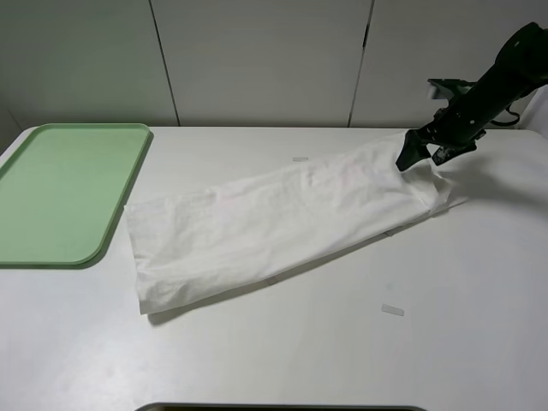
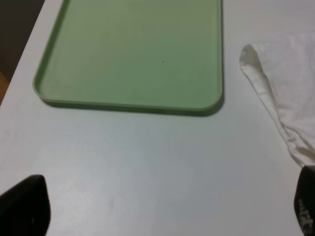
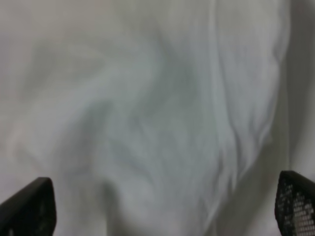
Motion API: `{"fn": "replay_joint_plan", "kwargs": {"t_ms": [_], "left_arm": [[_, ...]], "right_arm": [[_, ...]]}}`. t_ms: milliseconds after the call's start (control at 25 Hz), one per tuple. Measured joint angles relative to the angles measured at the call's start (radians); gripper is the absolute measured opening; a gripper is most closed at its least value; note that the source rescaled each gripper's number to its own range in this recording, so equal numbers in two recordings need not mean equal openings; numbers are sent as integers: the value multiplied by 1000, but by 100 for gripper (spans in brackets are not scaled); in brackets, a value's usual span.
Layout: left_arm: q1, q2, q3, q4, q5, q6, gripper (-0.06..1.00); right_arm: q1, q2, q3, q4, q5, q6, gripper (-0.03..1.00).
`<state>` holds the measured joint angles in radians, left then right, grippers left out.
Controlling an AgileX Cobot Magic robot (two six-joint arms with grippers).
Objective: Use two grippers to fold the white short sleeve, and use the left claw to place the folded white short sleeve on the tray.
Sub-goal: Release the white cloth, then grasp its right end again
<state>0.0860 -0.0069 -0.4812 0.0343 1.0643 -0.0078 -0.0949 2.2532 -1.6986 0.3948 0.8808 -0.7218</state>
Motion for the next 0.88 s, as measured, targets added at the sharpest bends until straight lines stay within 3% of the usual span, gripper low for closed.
{"fn": "replay_joint_plan", "kwargs": {"t_ms": [720, 800, 880], "left_arm": [[0, 0, 0, 0, 0, 0, 100], [0, 0, 0, 0, 0, 0, 100], [0, 0, 0, 0, 0, 0, 100]], "right_arm": [[0, 100, -1, 15, -15, 1, 96], [7, 106, -6, 20, -7, 0, 88], [17, 112, -7, 36, 5, -3, 69]]}}
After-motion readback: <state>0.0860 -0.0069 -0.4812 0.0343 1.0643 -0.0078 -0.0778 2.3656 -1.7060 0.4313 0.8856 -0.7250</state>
